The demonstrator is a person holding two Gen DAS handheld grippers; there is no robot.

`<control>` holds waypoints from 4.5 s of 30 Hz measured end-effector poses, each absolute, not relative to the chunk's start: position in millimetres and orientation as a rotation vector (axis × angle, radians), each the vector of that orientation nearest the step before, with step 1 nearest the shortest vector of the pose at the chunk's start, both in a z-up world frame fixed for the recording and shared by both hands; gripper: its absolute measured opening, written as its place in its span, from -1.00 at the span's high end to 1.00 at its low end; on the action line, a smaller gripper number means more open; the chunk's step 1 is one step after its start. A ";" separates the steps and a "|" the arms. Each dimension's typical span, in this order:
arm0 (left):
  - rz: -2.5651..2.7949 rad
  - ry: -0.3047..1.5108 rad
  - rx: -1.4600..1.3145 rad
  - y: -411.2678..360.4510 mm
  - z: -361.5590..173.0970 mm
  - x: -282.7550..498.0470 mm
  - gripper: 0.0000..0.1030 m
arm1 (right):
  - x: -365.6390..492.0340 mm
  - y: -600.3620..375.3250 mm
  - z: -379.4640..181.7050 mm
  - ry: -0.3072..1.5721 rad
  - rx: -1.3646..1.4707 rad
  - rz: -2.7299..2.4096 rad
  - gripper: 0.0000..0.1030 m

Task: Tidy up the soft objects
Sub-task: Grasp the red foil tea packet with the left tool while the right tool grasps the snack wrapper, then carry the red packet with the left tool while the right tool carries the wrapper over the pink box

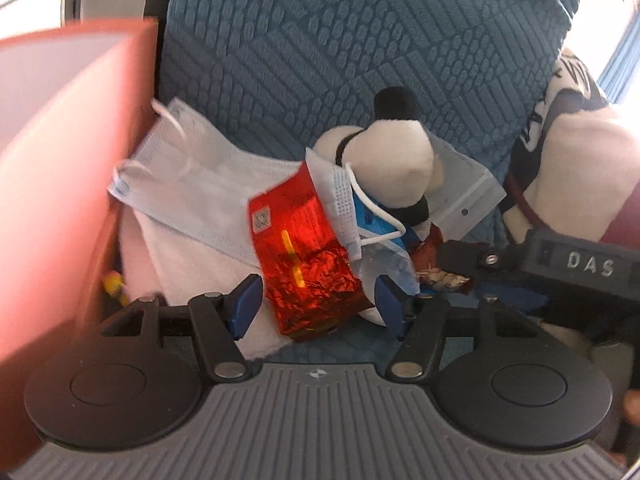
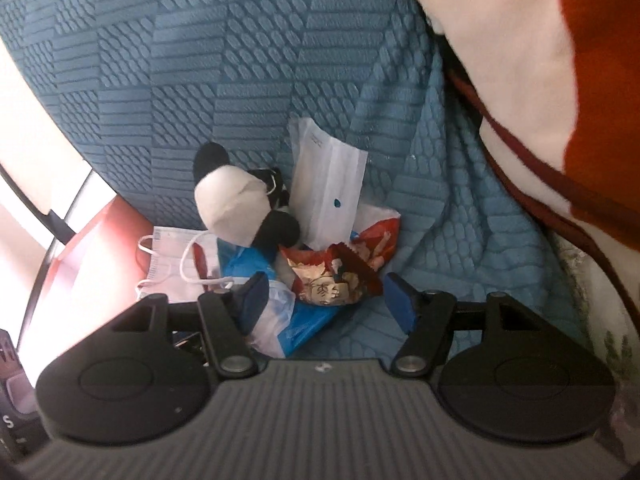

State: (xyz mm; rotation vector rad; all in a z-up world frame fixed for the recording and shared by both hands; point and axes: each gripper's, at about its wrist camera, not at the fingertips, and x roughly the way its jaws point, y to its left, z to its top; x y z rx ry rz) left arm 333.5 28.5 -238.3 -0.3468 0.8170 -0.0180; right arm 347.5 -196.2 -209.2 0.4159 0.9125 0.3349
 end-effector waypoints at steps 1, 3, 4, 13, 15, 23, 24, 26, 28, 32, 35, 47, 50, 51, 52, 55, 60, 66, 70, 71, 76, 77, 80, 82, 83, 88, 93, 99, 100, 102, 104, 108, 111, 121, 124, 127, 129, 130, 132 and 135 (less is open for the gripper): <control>-0.005 0.811 -0.365 30.6 -240.5 333.7 -0.31 | 349.4 -194.4 -210.9 0.917 0.415 0.338 -0.31; -0.018 0.810 -0.400 34.5 -246.3 337.6 -0.31 | 352.8 -190.3 -214.3 0.928 0.408 0.349 -0.31; -0.024 0.810 -0.420 36.8 -248.7 338.7 -0.31 | 354.1 -188.5 -214.9 0.928 0.405 0.352 -0.31; -0.048 0.787 -0.445 37.7 -242.1 334.1 -0.19 | 359.5 -180.6 -216.7 0.937 0.364 0.346 0.41; -0.048 0.783 -0.440 35.2 -237.9 329.8 -0.18 | 358.3 -180.4 -215.7 0.935 0.356 0.338 0.43; -0.050 0.771 -0.443 32.4 -225.3 307.3 -0.18 | 343.0 -187.9 -208.9 0.922 0.388 0.323 0.46; -0.050 0.771 -0.440 32.7 -224.9 305.2 -0.18 | 340.9 -189.5 -207.9 0.921 0.398 0.321 0.47; -0.048 0.767 -0.434 32.4 -223.7 297.9 -0.18 | 336.0 -191.9 -205.1 0.916 0.403 0.311 0.51; -0.049 0.767 -0.435 34.6 -221.5 288.1 -0.18 | 329.7 -194.3 -202.3 0.912 0.400 0.303 0.52; -0.047 0.757 -0.437 36.7 -214.8 272.1 -0.18 | 315.8 -198.2 -196.1 0.910 0.416 0.297 0.52; -0.046 0.752 -0.425 37.8 -209.1 261.6 -0.18 | 304.5 -197.1 -189.5 0.909 0.384 0.290 0.53; -0.102 0.769 -0.307 31.0 -173.9 224.1 -0.18 | 240.3 -181.6 -164.2 0.942 0.243 0.247 0.53; -0.118 0.780 -0.305 31.1 -170.6 209.6 -0.18 | 221.3 -177.6 -154.3 0.913 0.198 0.252 0.53; -0.120 0.783 -0.296 30.8 -169.9 204.4 -0.18 | 216.2 -176.7 -151.9 0.905 0.186 0.251 0.53; -0.120 0.787 -0.288 30.4 -169.8 199.6 -0.18 | 211.9 -175.3 -149.7 0.898 0.175 0.248 0.53; -0.130 0.802 -0.273 27.8 -168.8 186.1 -0.18 | 199.7 -173.5 -144.8 0.886 0.156 0.248 0.53; -0.142 0.800 -0.244 22.4 -158.8 167.3 -0.18 | 177.8 -174.6 -135.9 0.868 0.144 0.242 0.53; -0.154 0.780 -0.240 20.5 -138.4 156.3 -0.18 | 162.1 -173.5 -122.6 0.847 0.142 0.246 0.53; -0.165 0.759 -0.233 19.7 -124.9 151.5 -0.18 | 154.5 -174.1 -112.4 0.834 0.148 0.252 0.53; -0.160 0.760 -0.234 20.8 -122.8 151.0 -0.18 | 152.9 -174.2 -108.8 0.829 0.151 0.255 0.53; -0.146 0.747 -0.245 31.3 -106.3 145.8 -0.18 | 149.2 -169.9 -94.7 0.806 0.155 0.271 0.53; -0.143 0.743 -0.242 33.1 -103.1 144.7 -0.18 | 148.8 -167.9 -91.4 0.800 0.154 0.278 0.53; -0.134 0.728 -0.241 40.0 -92.3 140.2 -0.18 | 148.0 -162.0 -83.7 0.785 0.152 0.298 0.53; -0.125 0.718 -0.242 45.8 -84.8 137.0 -0.18 | 147.5 -156.2 -77.7 0.775 0.151 0.316 0.53; -0.120 0.712 -0.243 49.1 -81.4 135.5 -0.18 | 147.2 -152.8 -74.6 0.772 0.148 0.327 0.53; -0.088 0.686 -0.258 68.8 -64.0 127.5 -0.18 | 150.9 -138.2 -59.4 0.742 0.138 0.387 0.53; -0.042 0.662 -0.272 90.2 -50.7 117.1 -0.18 | 152.7 -117.0 -45.7 0.719 0.124 0.447 0.53; 0.034 0.656 -0.284 115.6 -45.3 101.9 -0.18 | 145.9 -85.7 -32.2 0.689 0.088 0.534 0.53; 0.046 0.655 -0.286 120.9 -44.5 97.9 -0.18 | 144.9 -81.3 -30.8 0.687 0.083 0.550 0.53; 0.068 0.650 -0.287 131.5 -41.6 91.8 -0.18 | 142.9 -71.4 -28.1 0.680 0.073 0.578 0.53; 0.097 0.648 -0.289 141.7 -39.4 86.7 -0.19 | 141.8 -59.2 -25.8 0.677 0.065 0.608 0.53; 0.137 0.642 -0.306 162.5 -35.2 79.1 -0.18 | 140.2 -37.6 -22.0 0.676 0.055 0.661 0.53; 0.163 0.638 -0.328 178.3 -34.7 77.0 -0.19 | 142.0 -20.0 -21.5 0.687 0.047 0.690 0.53; 0.215 0.668 -0.364 224.2 -40.2 92.9 -0.19 | 165.0 34.9 -20.9 0.741 0.000 0.747 0.53; 0.218 0.674 -0.367 238.1 -41.8 100.5 -0.19 | 172.2 44.2 -25.4 0.756 -0.012 0.743 0.53; 0.217 0.703 -0.358 251.0 -48.3 111.0 -0.19 | 181.6 52.1 -34.6 0.777 -0.016 0.730 0.53; 0.207 0.733 -0.367 260.7 -55.9 116.9 -0.19 | 188.5 59.1 -46.1 0.813 -0.016 0.727 0.53; 0.202 0.749 -0.378 266.0 -61.2 122.1 -0.19 | 191.7 64.0 -51.9 0.827 -0.026 0.724 0.53; 0.192 0.777 -0.402 272.6 -70.0 128.5 -0.19 | 196.9 71.7 -60.4 0.850 -0.038 0.714 0.53; 0.175 0.812 -0.409 280.7 -83.0 139.4 -0.19 | 206.6 80.1 -71.8 0.891 -0.030 0.695 0.53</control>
